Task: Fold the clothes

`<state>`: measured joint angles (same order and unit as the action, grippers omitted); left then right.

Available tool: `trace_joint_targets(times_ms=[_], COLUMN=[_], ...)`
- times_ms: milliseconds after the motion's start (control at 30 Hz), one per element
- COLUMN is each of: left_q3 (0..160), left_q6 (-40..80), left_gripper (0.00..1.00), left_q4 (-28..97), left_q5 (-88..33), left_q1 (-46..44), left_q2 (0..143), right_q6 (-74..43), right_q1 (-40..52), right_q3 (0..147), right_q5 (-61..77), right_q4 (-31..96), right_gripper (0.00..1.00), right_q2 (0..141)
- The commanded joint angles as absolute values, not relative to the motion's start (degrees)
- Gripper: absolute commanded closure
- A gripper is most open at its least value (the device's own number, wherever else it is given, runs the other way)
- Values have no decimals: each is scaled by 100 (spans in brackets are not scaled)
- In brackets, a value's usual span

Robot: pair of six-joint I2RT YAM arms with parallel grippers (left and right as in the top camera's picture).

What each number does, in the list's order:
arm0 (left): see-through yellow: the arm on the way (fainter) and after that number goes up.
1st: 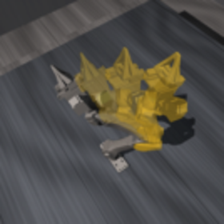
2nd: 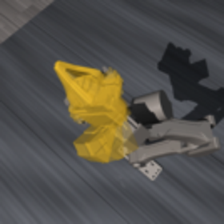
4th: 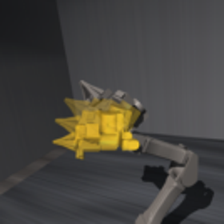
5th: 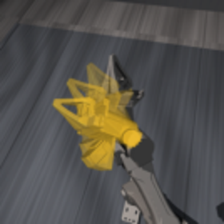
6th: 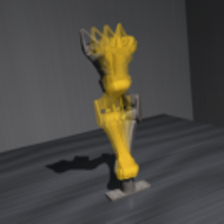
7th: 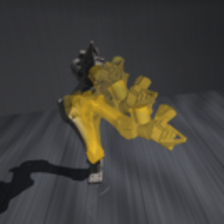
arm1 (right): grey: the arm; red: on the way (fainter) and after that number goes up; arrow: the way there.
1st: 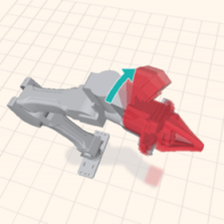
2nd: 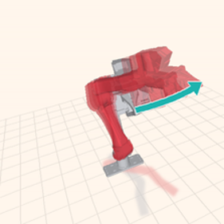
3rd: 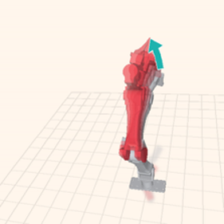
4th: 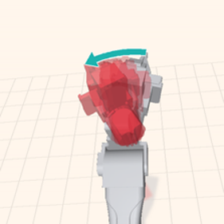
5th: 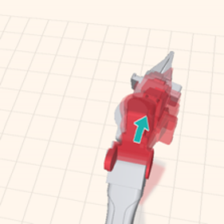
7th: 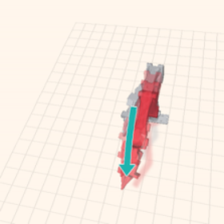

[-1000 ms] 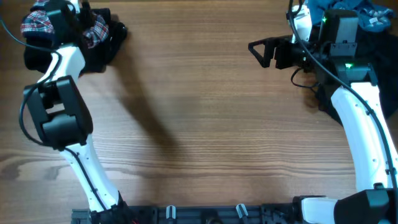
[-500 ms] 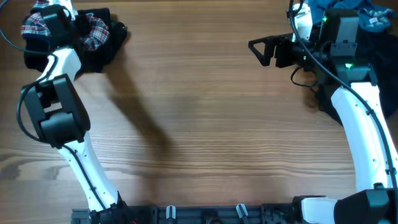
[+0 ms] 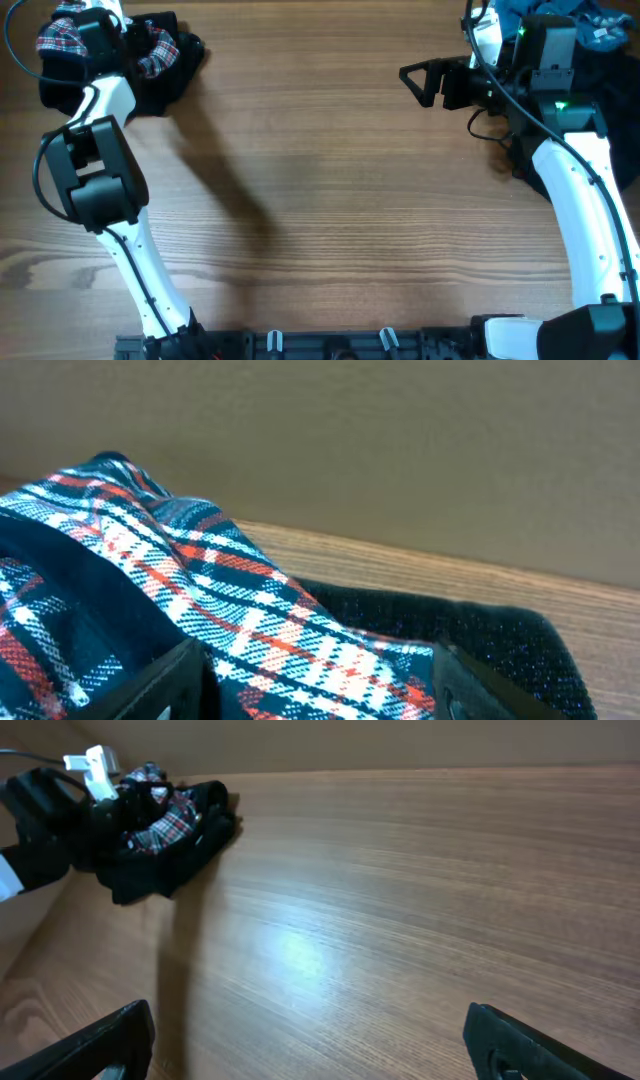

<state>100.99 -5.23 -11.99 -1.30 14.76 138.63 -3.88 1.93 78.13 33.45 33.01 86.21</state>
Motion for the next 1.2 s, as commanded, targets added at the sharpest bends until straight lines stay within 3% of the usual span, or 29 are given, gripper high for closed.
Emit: trace_joint_targets(times_ms=[0,233,367,533,767,933,1167], left_q3=[9741,9741,9741,9741,9741,9741,9741], left_q6=[-355,-222,49,62,1009,1011,276], left_gripper=[27,19,0,0,0,0,0], left_q4=[-639,320,910,1723,2906,3594,4466], left_q5=[-58,-60,-322,-956,-1723,-2936,-3017], left_q1=[1398,1321,1323,1321,1323,1297,928], left_q2=[13852,12599,11883,11277,10726,10477,10433], right_q6=[-449,-451,-447,-432,-425,-78,178], right_q1=[207,207,207,204,204,189,187], right_q3=[7789,7789,7789,7789,7789,7789,7791], right_q5=[3479,3476,3450,3417,3041,2523,1579], right_q4=[3280,3103,2910,2825,2587,2565,2565], right_gripper=[0,0,0,0,0,0,0], right_q2=[8680,8680,8680,8680,8680,8678,8593])
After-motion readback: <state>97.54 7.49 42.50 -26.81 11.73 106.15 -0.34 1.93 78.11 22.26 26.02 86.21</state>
